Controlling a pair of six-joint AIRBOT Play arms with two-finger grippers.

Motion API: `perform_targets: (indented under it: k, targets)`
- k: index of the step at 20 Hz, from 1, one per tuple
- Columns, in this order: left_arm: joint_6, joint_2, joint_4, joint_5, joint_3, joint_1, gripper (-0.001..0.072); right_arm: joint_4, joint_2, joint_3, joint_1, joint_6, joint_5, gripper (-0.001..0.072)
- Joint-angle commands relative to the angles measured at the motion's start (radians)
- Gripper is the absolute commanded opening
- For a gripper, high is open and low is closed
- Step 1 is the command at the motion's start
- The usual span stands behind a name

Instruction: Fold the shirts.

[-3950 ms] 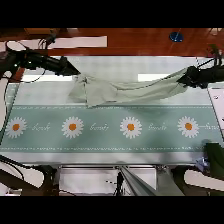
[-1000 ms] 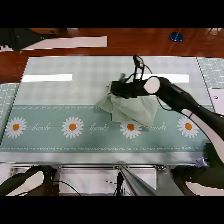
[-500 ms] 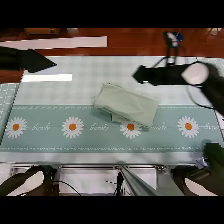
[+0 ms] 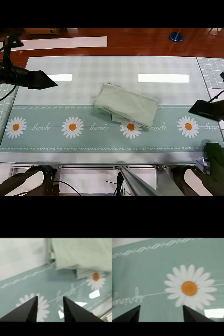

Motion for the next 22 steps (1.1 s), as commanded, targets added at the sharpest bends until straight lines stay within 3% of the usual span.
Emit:
perform_targets:
  k: [1,3,6,12,15,16,17,18,20,22]
  targets:
    - [-0.087,-0.001,0.192,0.001,-0.011,0.000,0.0381,0.404,0.008,-0.236,-0.073,-0.111,-0.186,0.0603]
    - [-0.096,-0.001,0.212,0.001,-0.011,0.000,0.0381,0.462,-0.005,-0.330,-0.009,-0.112,-0.319,0.0602]
    - [-0.120,-0.001,0.212,0.001,-0.011,0.000,0.0381,0.500,-0.095,-0.363,0.132,-0.147,-0.408,0.0602]
    - [-0.164,-0.001,0.212,-0.025,-0.011,-0.019,0.0381,0.826,-0.276,-0.359,0.392,-0.241,-0.680,0.0592]
    - [-0.164,-0.002,0.212,-0.027,-0.011,-0.051,0.0381,0.899,-0.307,-0.358,0.409,-0.254,-0.700,0.0563]
    - [-0.164,-0.002,0.213,-0.027,-0.011,-0.059,0.0381,0.899,-0.307,-0.358,0.404,-0.275,-0.694,0.0398]
    - [-0.164,-0.002,0.212,-0.026,-0.011,-0.064,0.0381,0.896,-0.307,-0.354,0.395,-0.280,-0.673,0.0142]
    - [-0.164,-0.002,0.213,-0.026,-0.011,-0.064,0.0380,0.895,-0.306,-0.343,0.380,-0.284,-0.633,0.0023]
    - [-0.164,-0.002,0.213,-0.025,-0.011,-0.065,0.0381,0.879,-0.277,-0.299,0.343,-0.336,-0.515,0.0022]
    - [-0.164,-0.002,0.213,-0.025,-0.011,-0.065,0.0381,0.803,-0.189,-0.234,0.296,-0.315,-0.410,0.0023]
